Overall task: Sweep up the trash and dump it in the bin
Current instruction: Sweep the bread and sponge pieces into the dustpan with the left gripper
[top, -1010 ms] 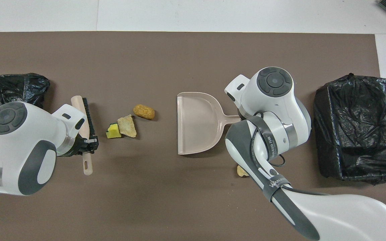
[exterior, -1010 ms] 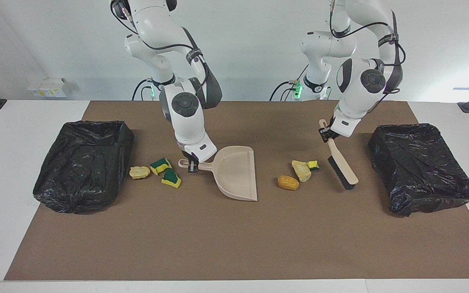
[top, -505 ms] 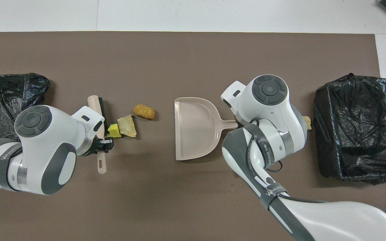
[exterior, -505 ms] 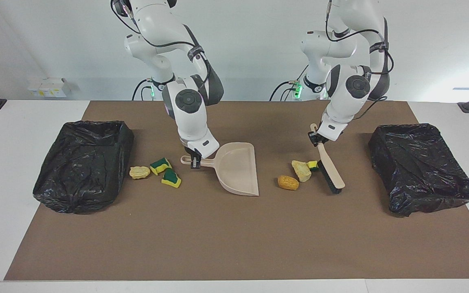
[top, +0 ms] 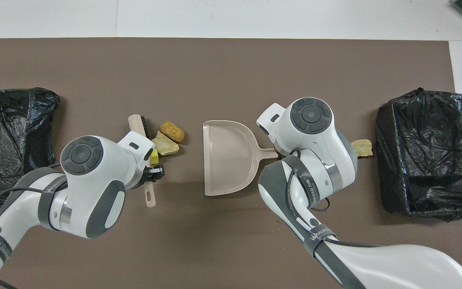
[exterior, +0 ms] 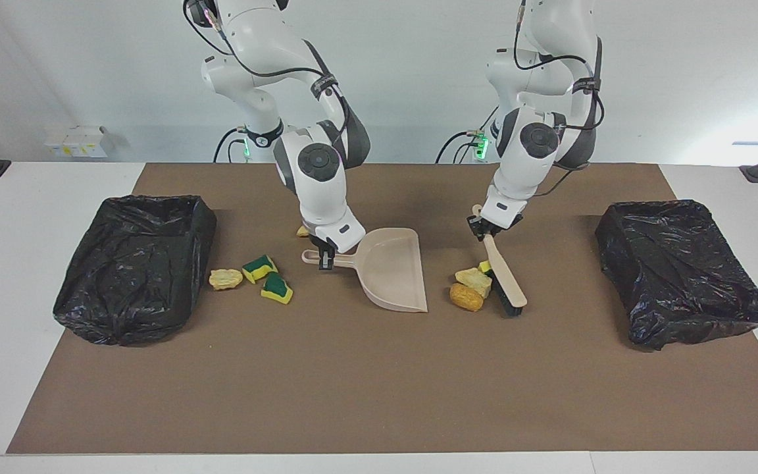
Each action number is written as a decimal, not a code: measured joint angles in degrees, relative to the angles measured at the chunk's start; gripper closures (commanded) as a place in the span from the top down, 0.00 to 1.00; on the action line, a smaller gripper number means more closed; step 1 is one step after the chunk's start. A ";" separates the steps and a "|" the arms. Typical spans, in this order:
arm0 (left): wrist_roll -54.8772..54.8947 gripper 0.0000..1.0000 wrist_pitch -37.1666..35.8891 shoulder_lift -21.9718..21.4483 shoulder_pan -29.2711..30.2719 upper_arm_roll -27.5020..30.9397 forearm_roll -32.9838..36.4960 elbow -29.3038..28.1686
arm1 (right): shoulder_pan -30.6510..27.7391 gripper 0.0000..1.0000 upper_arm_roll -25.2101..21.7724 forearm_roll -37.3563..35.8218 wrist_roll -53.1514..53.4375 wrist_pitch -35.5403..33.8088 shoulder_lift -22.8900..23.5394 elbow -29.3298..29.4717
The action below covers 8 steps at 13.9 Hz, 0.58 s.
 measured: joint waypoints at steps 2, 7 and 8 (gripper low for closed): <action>-0.31 0.00 0.69 0.10 -1.38 -0.02 -2.32 0.10 | -0.01 0.00 0.00 0.00 0.83 0.02 0.00 -0.11; -1.50 0.00 3.22 0.13 -6.86 -0.13 -5.60 0.18 | 1.02 0.00 0.07 0.00 6.14 0.02 -0.01 -0.38; -1.70 0.00 3.24 0.13 -7.96 -0.16 -5.62 0.19 | 1.10 0.00 0.06 -0.01 6.52 0.02 -0.01 -0.45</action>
